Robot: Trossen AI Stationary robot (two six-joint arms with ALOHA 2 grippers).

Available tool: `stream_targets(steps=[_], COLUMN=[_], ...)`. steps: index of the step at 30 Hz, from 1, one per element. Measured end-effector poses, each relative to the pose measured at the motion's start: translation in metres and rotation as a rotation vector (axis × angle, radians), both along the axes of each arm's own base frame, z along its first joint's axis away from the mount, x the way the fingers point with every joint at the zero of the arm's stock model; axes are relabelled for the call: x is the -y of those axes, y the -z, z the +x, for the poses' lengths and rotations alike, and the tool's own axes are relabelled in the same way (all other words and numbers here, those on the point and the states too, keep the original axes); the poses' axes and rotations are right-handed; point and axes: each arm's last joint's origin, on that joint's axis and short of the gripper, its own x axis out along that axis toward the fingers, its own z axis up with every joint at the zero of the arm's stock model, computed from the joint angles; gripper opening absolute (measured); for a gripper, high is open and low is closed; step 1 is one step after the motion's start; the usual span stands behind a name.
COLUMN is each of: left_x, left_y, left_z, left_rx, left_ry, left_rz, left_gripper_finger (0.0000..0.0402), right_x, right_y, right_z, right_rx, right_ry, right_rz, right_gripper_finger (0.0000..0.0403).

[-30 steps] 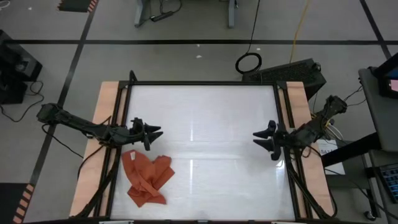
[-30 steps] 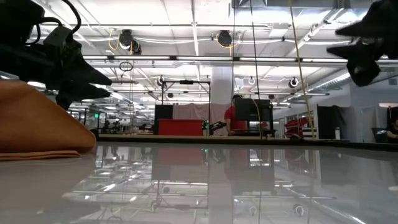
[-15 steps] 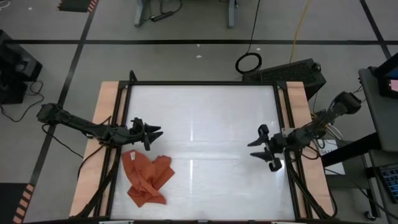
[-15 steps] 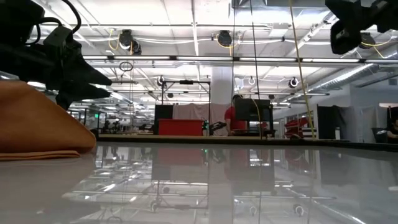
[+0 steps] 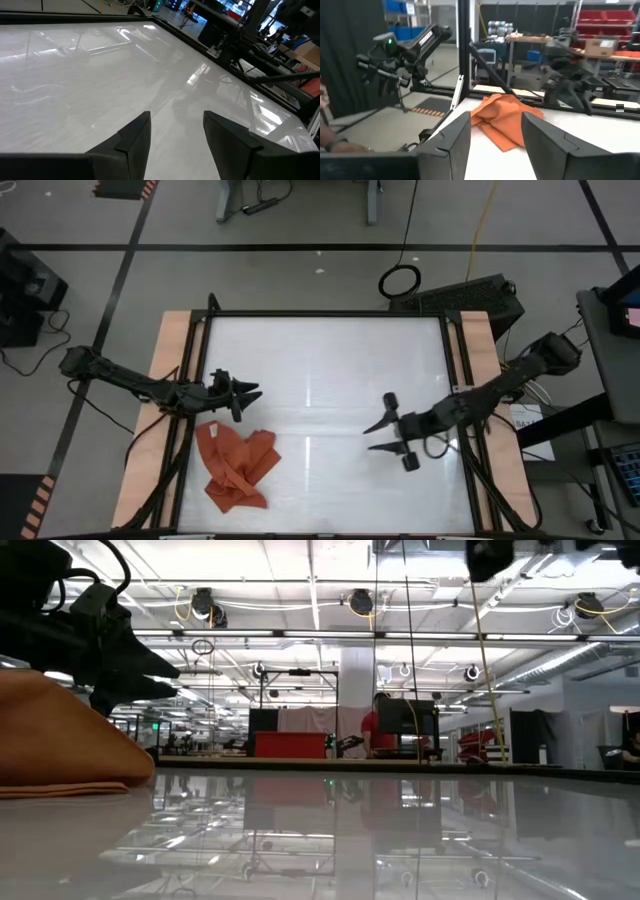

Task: Roll towel into tight, uniform cylinder
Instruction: Fold the kitchen towel

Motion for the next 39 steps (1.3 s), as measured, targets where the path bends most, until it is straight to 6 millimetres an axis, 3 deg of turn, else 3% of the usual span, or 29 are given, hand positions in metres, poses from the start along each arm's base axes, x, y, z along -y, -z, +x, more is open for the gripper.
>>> stream_targets(steps=[7,21,31,39], left_x=[0.000,0.000,0.000,0.000], left_y=[0.000,0.000,0.000,0.001], left_z=[0.000,0.000,0.000,0.000], left_rx=[-0.003,-0.003,-0.003,-0.009], left_ry=[0.000,0.000,-0.001,0.000], left_rz=[0.001,0.001,0.001,0.002], left_gripper_finger=[0.0187,0.0187,0.0187,0.0187], right_x=[-0.020,-0.062,-0.085,-0.097], right_y=[0.008,0.055,0.084,0.107], right_z=[0.058,0.156,0.208,0.237], right_rx=[-0.085,-0.219,-0.292,-0.334], right_ry=[-0.035,-0.086,-0.080,-0.072], right_rz=[-0.014,0.014,-0.003,0.000], right_gripper_finger=[0.0166,0.0166,0.0166,0.0166])
